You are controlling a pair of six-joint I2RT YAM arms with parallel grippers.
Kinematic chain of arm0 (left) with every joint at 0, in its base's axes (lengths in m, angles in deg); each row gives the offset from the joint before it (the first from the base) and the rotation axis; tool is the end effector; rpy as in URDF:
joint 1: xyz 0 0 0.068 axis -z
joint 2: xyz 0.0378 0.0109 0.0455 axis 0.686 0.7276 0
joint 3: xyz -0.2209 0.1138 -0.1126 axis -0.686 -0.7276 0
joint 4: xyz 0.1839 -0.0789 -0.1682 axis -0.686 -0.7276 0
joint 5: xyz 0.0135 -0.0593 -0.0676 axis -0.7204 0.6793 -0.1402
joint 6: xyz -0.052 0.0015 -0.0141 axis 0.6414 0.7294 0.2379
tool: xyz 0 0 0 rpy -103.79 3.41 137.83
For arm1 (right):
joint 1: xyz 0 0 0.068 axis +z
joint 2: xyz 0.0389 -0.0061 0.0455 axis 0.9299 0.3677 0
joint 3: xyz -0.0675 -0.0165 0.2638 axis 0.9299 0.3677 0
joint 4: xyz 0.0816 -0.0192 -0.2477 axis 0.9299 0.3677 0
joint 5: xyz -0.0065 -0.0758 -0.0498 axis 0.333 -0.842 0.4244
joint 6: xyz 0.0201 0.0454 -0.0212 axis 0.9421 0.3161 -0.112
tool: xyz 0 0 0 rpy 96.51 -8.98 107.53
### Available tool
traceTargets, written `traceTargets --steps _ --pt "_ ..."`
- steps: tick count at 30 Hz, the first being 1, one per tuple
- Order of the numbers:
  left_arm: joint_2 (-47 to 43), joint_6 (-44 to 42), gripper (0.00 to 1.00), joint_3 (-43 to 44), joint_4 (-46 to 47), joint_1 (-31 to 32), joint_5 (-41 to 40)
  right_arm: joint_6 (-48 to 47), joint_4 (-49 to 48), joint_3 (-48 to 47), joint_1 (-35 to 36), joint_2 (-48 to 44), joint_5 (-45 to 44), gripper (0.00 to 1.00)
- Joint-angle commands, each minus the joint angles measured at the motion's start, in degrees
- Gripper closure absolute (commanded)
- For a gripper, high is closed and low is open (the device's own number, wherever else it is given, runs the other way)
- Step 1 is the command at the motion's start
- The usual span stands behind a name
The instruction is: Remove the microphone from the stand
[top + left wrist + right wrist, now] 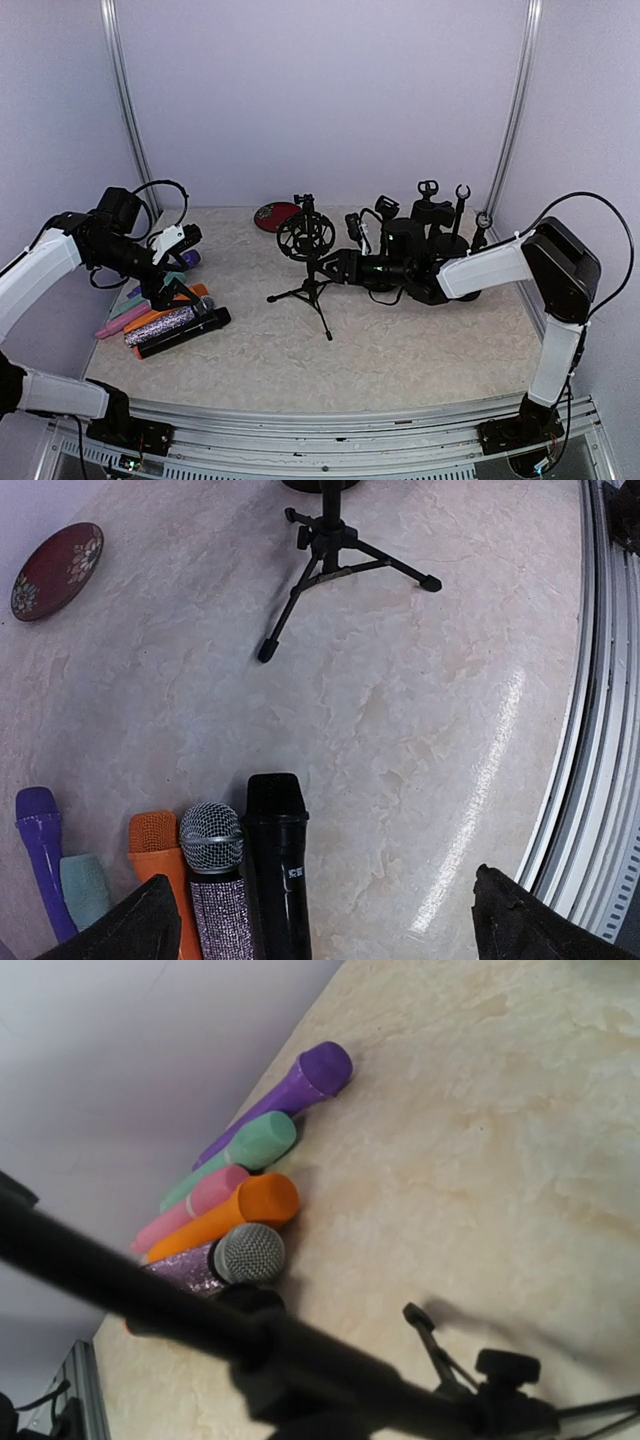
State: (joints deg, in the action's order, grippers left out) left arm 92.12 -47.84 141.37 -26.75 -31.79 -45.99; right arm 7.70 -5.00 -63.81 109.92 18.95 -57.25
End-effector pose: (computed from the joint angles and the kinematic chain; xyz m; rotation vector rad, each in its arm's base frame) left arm 0.2118 -0.0615 0.2987 1.2869 2.1007 -0.4535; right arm 0.2953 0.2818 0.1967 -0.3448 2.0298 1.3803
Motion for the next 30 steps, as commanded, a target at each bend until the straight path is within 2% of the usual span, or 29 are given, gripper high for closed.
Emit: traceTargets --steps 1,13,18,27,30 --pt "-1.3 0.5 0.01 1.3 -2.2 -0.5 2.3 0.8 -3.7 -2.2 -0.5 3.0 0.9 0.46" --pt "-3.0 0.9 0.01 0.7 -1.5 -0.5 1.7 0.8 -6.4 -3.3 2.4 4.8 -3.4 0.77" --pt "-3.7 1.0 0.01 0.7 -1.2 -0.6 1.2 0.3 -6.2 -2.9 5.3 5.0 -9.3 0.87" --pt "-3.9 0.6 0.01 1.4 -2.1 -0.6 0.4 -1.8 -5.1 -2.8 8.7 4.6 -17.9 1.00" --pt "-4.2 0.7 0.01 1.2 -1.5 -0.6 0.6 -4.0 -3.0 -2.4 8.8 4.5 -19.7 1.00"
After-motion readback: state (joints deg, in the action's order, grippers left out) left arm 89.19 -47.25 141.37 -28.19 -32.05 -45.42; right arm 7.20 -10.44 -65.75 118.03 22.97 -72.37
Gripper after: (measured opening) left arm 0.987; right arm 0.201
